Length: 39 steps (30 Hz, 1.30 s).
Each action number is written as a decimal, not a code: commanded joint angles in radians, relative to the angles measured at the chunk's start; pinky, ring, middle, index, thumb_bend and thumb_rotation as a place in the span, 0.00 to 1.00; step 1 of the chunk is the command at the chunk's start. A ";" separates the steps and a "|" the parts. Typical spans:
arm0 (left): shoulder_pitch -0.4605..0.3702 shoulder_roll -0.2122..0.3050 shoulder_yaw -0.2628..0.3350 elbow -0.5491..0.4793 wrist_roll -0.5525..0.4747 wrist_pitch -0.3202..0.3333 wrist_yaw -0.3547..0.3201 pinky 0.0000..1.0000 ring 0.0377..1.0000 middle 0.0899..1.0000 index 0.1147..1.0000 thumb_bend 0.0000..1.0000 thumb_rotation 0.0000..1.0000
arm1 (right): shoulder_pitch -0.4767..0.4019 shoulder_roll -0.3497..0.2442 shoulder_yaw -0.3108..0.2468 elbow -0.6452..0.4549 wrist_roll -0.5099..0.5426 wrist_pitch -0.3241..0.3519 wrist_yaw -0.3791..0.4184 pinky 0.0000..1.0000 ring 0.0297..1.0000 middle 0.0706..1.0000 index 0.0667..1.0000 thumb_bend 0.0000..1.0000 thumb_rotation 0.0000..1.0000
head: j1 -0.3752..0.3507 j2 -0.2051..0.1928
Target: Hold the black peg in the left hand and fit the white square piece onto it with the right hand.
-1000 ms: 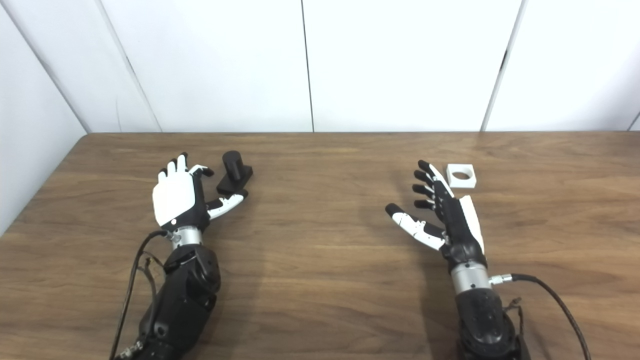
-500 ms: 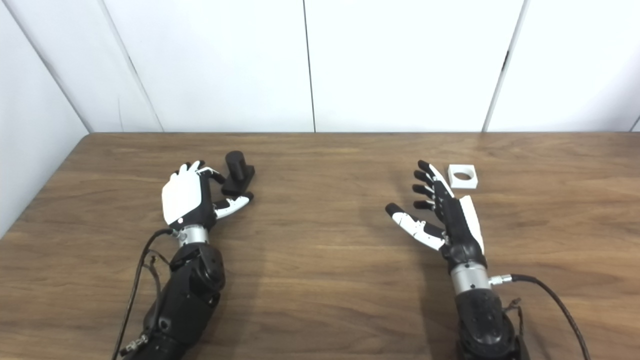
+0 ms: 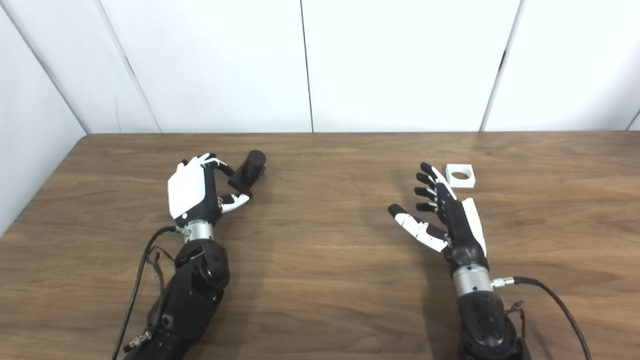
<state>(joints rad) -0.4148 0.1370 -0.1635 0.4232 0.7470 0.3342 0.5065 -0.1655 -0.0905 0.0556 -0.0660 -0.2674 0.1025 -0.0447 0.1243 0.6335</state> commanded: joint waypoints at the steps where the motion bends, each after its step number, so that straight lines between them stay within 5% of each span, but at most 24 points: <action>1: -0.006 0.024 -0.003 0.011 -0.001 0.010 -0.015 0.99 0.89 0.83 0.42 0.52 0.07 | -0.034 -0.004 -0.004 -0.038 -0.002 -0.031 -0.006 0.70 0.81 0.86 0.90 0.60 0.41 | 0.001 0.002; 13: 0.008 0.046 -0.044 -0.013 -0.012 0.007 -0.077 0.90 0.86 0.80 0.42 0.52 0.07 | -0.042 -0.007 -0.001 -0.038 -0.009 -0.028 -0.005 0.72 0.81 0.86 0.90 0.60 0.42 | -0.025 0.007; 26: 0.075 0.127 -0.107 -0.125 -0.166 -0.261 -0.290 0.94 0.92 0.86 0.42 0.52 0.09 | -0.039 -0.007 -0.005 -0.050 0.004 -0.020 0.008 0.71 0.82 0.87 0.90 0.58 0.38 | -0.039 0.014; 39: 0.103 0.156 -0.134 -0.227 -0.200 -0.343 -0.411 0.98 0.94 0.88 0.42 0.51 0.09 | -0.036 0.001 -0.003 -0.054 0.001 -0.010 0.006 0.75 0.83 0.87 0.90 0.59 0.40 | -0.058 0.019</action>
<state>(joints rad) -0.3098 0.2819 -0.2804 0.2115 0.5454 0.0208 0.1376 -0.1683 -0.0926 0.0538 -0.0805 -0.2688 0.1050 -0.0375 0.0645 0.6519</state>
